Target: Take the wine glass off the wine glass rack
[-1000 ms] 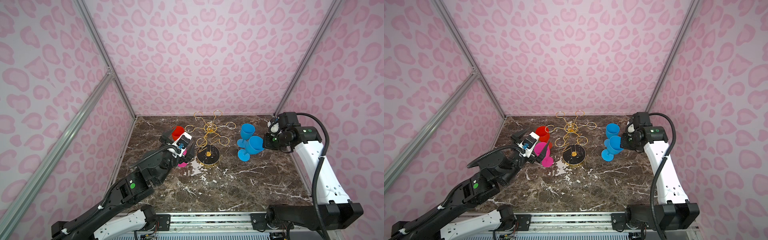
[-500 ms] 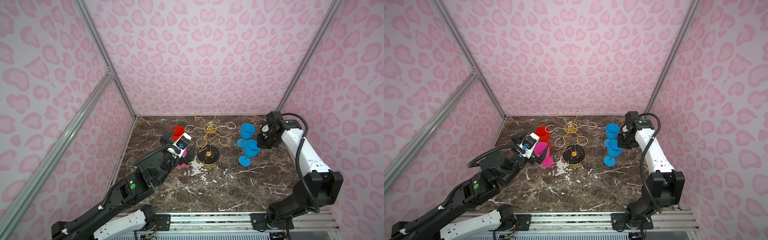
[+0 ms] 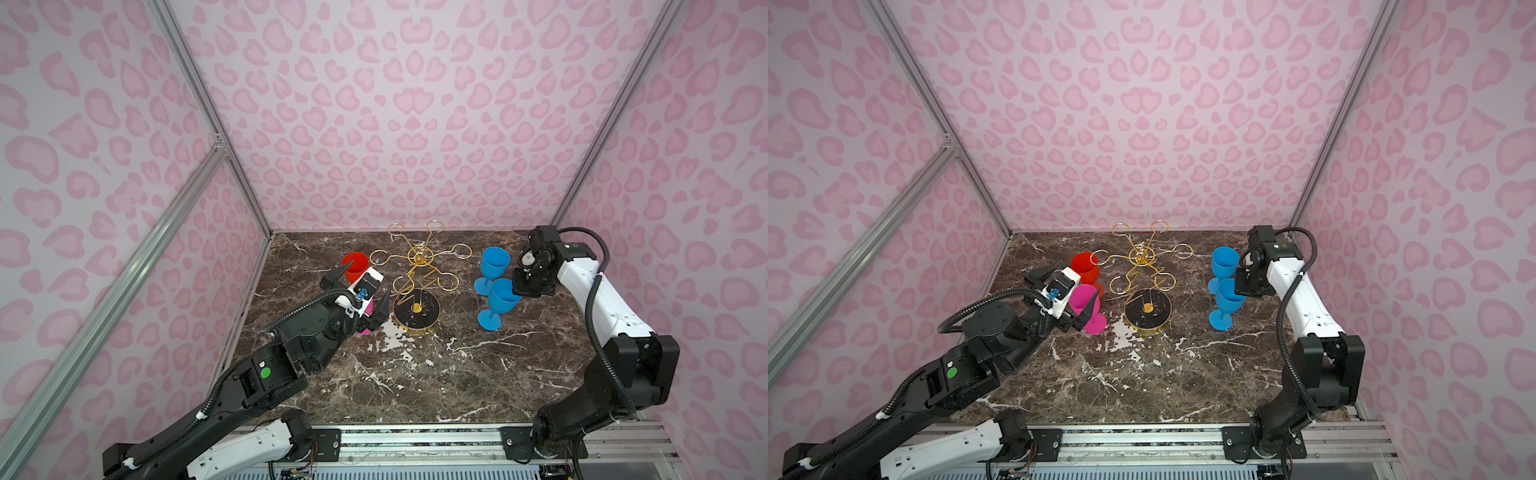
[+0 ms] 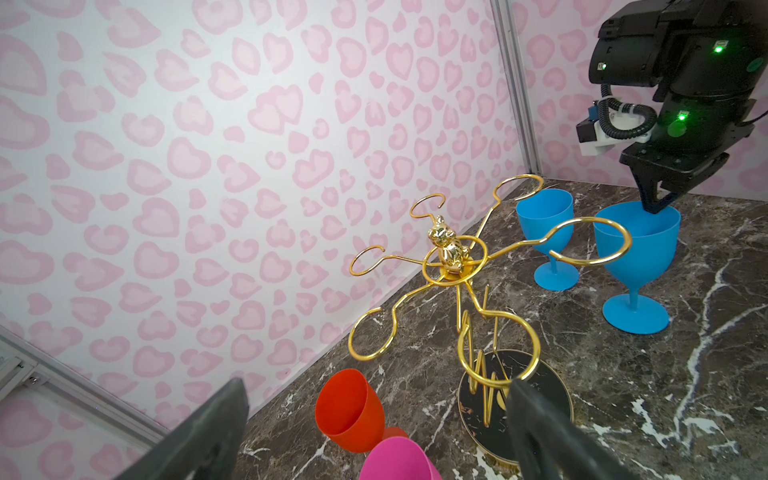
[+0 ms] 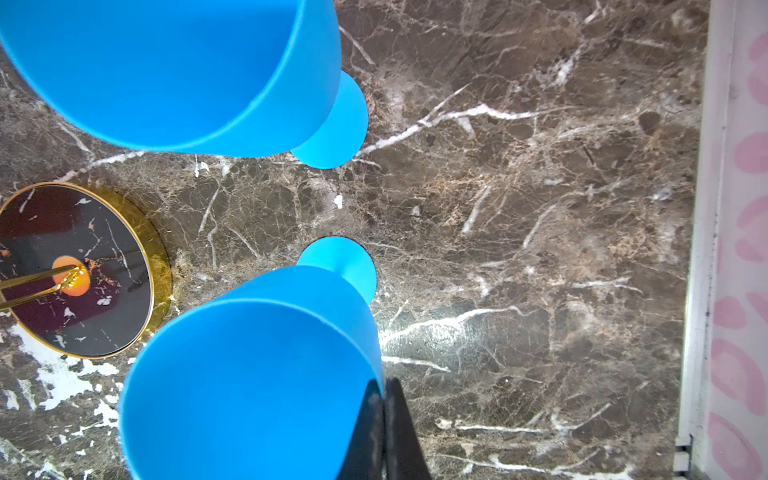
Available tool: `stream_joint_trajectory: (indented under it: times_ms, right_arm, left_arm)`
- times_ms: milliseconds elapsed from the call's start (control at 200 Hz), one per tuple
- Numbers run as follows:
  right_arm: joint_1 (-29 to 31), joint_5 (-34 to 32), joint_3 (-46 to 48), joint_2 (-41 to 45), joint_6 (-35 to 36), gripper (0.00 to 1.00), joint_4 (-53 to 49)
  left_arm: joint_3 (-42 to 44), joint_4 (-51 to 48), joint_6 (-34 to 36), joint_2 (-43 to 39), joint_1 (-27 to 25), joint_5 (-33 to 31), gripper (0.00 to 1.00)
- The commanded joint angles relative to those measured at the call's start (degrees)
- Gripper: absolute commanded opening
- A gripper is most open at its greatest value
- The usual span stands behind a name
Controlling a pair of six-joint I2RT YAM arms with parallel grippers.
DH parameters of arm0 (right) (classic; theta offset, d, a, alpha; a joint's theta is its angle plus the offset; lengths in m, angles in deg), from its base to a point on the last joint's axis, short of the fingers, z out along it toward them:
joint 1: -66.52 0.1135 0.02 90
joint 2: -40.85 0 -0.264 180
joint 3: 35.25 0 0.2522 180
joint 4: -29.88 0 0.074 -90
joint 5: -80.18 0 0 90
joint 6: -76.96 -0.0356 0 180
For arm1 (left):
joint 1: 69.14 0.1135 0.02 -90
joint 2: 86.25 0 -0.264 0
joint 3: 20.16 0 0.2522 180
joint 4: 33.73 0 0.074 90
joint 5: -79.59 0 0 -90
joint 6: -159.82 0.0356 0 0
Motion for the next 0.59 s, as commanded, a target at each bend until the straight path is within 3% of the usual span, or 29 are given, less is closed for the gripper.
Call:
stream_joint_trajectory:
  times_ms: [0,590]
  right_arm:
    - [0.53,-0.39,0.74,-0.38,-0.54,0.0,0.08]
    - [7.34,-1.89,-6.38,-5.34,-2.53,0.0,-0.44]
  left_arm:
    - [-0.48,0.68,-0.1,-0.21,0.05,-0.48,0.98]
    - [-0.78,-0.1,-0.45,-0.53,0.05,-0.32,0.98]
